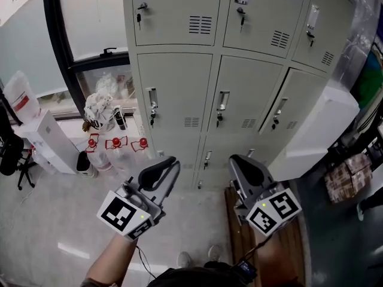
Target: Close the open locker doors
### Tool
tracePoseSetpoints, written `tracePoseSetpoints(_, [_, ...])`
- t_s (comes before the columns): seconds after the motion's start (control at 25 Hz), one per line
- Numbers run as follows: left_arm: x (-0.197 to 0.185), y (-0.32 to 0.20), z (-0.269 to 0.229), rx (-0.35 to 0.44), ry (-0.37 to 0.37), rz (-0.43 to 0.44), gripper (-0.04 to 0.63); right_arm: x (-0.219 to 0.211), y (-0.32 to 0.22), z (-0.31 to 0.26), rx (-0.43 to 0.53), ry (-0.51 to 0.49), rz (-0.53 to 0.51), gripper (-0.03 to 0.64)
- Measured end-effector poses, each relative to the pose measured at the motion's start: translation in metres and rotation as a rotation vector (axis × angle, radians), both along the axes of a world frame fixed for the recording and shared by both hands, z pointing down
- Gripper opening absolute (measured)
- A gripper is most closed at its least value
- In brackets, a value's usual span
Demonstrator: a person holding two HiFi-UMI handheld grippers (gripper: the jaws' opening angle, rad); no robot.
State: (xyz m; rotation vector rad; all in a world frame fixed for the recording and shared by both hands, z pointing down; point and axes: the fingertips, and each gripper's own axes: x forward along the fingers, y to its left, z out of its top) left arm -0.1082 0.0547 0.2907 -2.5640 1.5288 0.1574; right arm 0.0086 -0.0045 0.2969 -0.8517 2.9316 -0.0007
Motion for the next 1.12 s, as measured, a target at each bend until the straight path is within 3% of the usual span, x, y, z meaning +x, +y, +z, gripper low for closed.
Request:
tracePoseSetpoints(0.16, [0.005,0.012,-0.001,0.023,-0.007,-0.009,0.043,-0.002,0.012,0.001,-0.003,-0.009,-0.014,0.026])
tracePoseSetpoints(0.44, [0.031,0.013,0.01,-0.006,-0.022,-0.039,0.043,0.014,0.013,0.009,-0.028,-0.019,-0.044,0.021])
tracePoseSetpoints(1.12, [0.073,-0.026,-0.002,-0.006,-0.043,-0.12,0.043,0.05,-0.022,0.007,-0.042,-0.028,-0.131,0.018])
